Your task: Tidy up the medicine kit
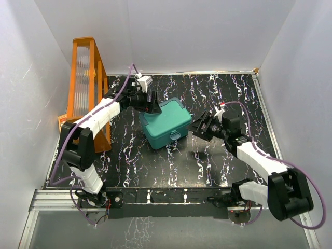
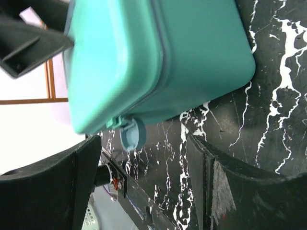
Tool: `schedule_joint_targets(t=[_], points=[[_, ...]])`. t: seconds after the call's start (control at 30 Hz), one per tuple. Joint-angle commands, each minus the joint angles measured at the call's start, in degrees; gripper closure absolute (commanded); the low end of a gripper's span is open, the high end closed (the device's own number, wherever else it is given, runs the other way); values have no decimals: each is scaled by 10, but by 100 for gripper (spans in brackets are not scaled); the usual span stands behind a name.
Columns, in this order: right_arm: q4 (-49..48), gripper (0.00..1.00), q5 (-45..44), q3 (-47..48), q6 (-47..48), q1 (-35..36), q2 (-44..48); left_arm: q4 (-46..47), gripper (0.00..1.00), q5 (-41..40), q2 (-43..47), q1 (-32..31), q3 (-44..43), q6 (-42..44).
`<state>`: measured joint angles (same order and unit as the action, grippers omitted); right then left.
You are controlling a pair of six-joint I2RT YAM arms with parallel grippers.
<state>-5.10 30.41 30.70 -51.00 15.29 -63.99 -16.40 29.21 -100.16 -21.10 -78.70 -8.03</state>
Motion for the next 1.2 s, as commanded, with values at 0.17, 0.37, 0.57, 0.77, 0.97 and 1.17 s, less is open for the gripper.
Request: schedule_joint_targets(t=[0.17,0.37,0.57,0.77,0.97,1.17], points=[[-85,29,3,36,-18,0,-45,-86,25,41,65,-7,88,-73],[-157,16,31,-45,-146,0,-4,-99,23,59,78,-9,118,-109],[-67,11,42,-13,-129,1,-3,-83,23,83,89,-10,143,-143],[-75,10,72,26,-119,42,-41,-80,25,66,92,-12,148,-144],[-46,12,13,23,-134,64,-61,-41,25,79,92,-17,169,-132],[42,17,-53,84,-120,74,-48,-23,27,79,97,-29,184,-150]])
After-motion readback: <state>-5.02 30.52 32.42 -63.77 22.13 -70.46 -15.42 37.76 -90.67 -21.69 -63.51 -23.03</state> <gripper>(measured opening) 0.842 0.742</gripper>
